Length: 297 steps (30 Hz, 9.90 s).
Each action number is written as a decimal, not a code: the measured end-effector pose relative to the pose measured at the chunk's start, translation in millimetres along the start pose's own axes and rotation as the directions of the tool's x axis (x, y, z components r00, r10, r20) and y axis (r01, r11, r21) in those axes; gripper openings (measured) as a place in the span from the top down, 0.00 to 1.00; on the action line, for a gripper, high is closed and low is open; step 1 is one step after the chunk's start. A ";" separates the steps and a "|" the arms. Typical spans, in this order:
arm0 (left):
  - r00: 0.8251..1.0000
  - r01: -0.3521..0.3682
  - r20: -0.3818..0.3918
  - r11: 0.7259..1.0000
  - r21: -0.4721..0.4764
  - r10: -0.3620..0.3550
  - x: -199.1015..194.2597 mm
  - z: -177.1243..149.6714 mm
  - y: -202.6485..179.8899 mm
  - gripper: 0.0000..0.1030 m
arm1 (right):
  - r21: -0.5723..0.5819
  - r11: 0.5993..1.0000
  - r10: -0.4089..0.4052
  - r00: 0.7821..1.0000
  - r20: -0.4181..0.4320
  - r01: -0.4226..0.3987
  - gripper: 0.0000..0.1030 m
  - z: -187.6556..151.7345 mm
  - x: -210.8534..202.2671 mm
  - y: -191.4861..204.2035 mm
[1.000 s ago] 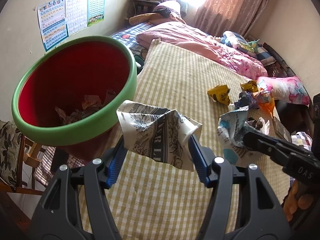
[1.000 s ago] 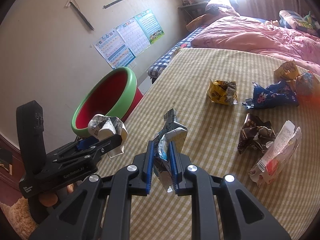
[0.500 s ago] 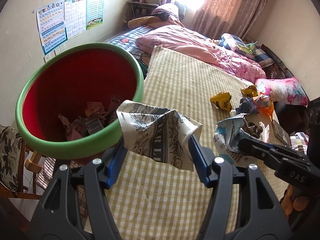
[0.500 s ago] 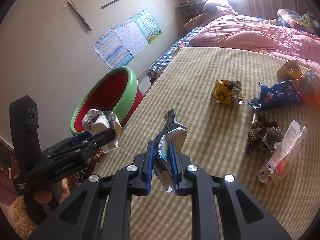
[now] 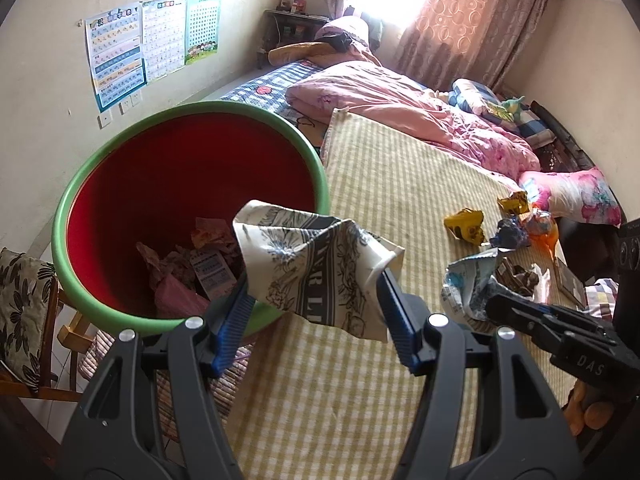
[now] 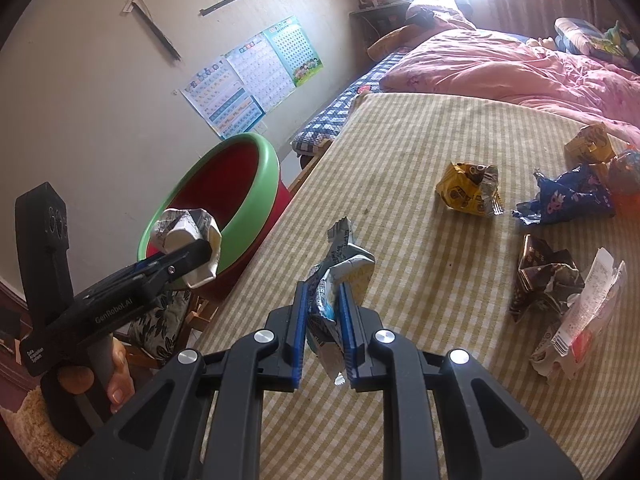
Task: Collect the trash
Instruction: 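Lift the patterned paper and blue-white wrapper off the mat with both grippers, then carry both held items over the green-rimmed bin, then open both grippers to drop the items into the bin, then move both grippers back toward the yellow wrapper and POCKY box, then grasp the yellow wrapper with the left gripper while the right grasps the white POCKY box, then lift the yellow wrapper and POCKY box off the mat toward the bin, then carry the yellow wrapper and POCKY box over the green-rimmed bin with both grippers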
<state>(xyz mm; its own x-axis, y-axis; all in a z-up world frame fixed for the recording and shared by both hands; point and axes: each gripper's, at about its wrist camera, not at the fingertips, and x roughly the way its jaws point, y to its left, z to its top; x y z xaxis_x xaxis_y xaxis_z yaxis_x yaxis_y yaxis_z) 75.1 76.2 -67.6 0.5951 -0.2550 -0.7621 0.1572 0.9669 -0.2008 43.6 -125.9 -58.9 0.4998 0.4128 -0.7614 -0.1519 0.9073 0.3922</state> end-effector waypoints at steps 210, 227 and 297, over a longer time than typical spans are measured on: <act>0.997 -0.025 -0.075 0.992 0.124 0.034 49.2 -54.8 -87.8 0.75 | 0.039 0.998 -0.044 0.999 -0.029 0.045 0.71 -31.0 -29.5 -80.1; 1.000 -0.021 0.020 0.995 0.098 0.020 13.1 -46.8 -73.8 0.75 | 0.016 1.000 0.004 0.999 0.041 -0.004 0.71 -27.5 -45.4 -50.1; 0.995 0.012 0.094 0.998 0.060 -0.017 -11.8 14.0 44.5 0.75 | 0.065 0.997 -0.057 0.993 0.104 0.051 0.71 -2.3 -1.6 32.3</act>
<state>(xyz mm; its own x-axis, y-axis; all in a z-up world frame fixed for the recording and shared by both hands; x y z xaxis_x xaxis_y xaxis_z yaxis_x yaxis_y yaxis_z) 86.1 122.3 -58.9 0.6635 -0.2707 -0.6975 0.2112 0.9621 -0.1725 36.0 -97.1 -46.2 0.5940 0.3494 -0.7246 -0.0702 0.9198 0.3860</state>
